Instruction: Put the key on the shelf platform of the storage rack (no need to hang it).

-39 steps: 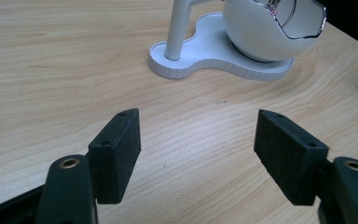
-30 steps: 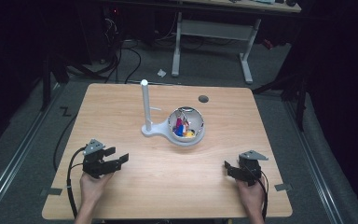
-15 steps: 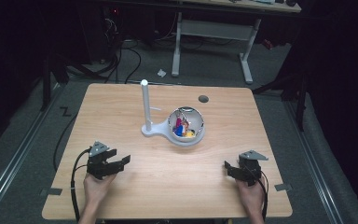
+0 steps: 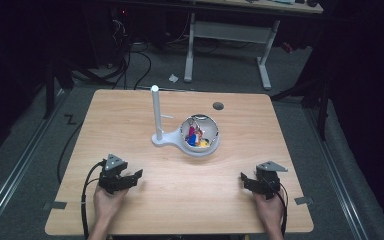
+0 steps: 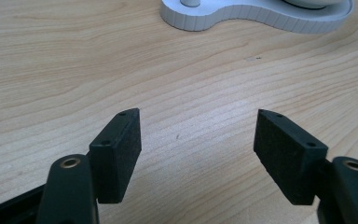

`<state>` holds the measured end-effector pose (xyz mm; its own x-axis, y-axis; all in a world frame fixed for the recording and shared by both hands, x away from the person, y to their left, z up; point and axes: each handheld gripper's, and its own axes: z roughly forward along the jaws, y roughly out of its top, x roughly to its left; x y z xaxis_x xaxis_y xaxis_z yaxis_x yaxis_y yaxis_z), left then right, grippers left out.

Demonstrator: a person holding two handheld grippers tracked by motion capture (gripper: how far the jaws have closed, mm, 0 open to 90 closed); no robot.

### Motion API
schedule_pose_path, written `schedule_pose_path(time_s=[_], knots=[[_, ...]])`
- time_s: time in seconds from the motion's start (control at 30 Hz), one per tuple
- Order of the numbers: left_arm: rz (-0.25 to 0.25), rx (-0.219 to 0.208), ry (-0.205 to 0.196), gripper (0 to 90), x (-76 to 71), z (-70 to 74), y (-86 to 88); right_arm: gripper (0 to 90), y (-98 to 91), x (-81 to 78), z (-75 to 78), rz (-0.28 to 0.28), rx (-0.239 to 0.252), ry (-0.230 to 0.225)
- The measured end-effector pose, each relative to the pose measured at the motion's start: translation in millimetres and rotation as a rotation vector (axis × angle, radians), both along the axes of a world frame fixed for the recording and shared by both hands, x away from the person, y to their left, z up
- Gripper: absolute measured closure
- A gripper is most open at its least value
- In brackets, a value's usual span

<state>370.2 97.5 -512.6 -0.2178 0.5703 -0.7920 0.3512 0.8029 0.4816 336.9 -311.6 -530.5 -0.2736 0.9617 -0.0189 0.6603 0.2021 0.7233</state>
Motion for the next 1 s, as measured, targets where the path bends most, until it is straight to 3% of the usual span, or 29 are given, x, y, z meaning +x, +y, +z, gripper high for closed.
schedule_pose_path(time_s=[0.03, 0.2, 0.63, 1.0], knots=[[-0.006, 0.011, 0.058, 32.8, -3.1, -0.4, 0.3, 31.5, 0.0, 0.0, 0.0, 0.000, 0.000, 0.000], [-0.014, 0.063, 0.042, 32.9, -3.1, -6.3, -2.8, 31.5, 0.3, -0.2, 0.0, -0.002, 0.002, 0.001], [0.025, 0.050, 0.051, 33.1, 3.3, -10.9, -11.4, 31.5, 0.1, -0.2, 0.0, 0.000, 0.000, 0.000], [0.040, 0.091, 0.054, 33.2, 8.5, -19.0, -14.1, 31.5, 0.3, -0.3, 0.1, -0.002, 0.001, 0.002]])
